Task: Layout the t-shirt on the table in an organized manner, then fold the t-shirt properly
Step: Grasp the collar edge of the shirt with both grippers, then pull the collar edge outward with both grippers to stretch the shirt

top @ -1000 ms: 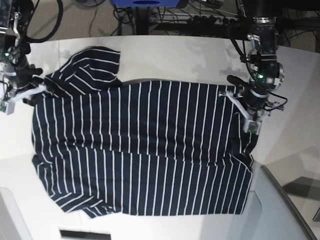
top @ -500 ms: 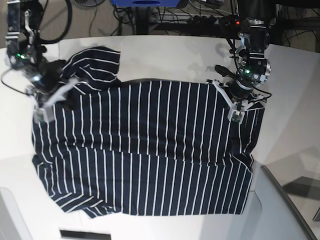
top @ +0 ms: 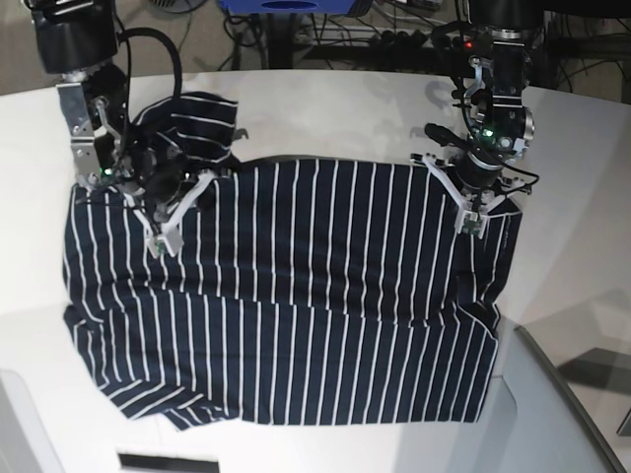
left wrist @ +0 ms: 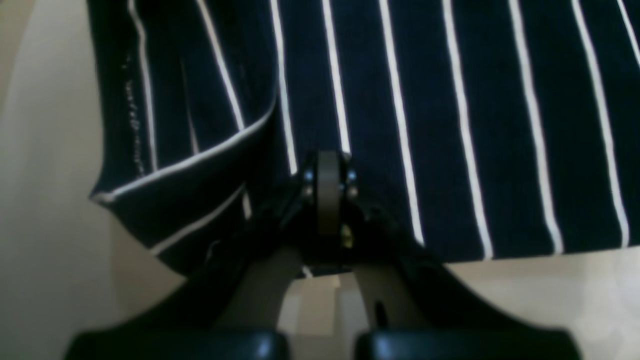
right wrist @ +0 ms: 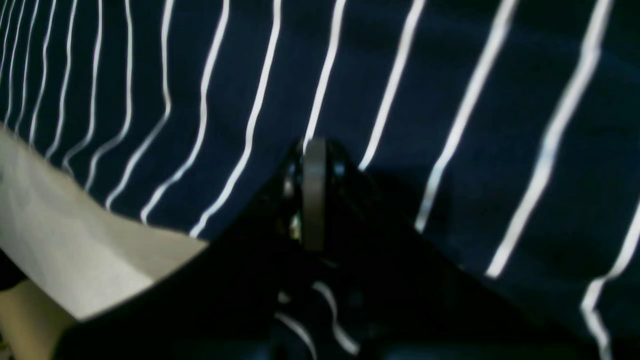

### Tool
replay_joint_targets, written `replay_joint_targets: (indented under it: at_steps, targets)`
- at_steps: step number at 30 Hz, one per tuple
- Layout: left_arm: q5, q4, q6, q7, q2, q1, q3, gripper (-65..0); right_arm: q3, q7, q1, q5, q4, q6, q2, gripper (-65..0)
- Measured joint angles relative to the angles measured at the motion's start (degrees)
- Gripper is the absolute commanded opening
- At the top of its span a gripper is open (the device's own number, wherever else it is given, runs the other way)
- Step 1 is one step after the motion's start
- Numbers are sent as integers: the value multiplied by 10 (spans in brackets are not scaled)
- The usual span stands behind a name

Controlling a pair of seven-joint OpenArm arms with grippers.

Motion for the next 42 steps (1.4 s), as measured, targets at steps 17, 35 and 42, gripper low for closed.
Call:
replay_joint_targets:
  at_steps: [17, 35, 42]
  targets:
    - [-4, -72, 26, -79, -9, 15, -171, -650, 49, 45, -4, 28, -51, 24, -3, -642]
    - [-229, 50, -15, -37, 14, 159, -287, -650, 52, -5, -105, -22, 118, -16, 5, -635]
    - [-279, 17, -44, -34, 17, 164, -283, -650, 52, 5, -156, -9, 272, -11, 2, -575]
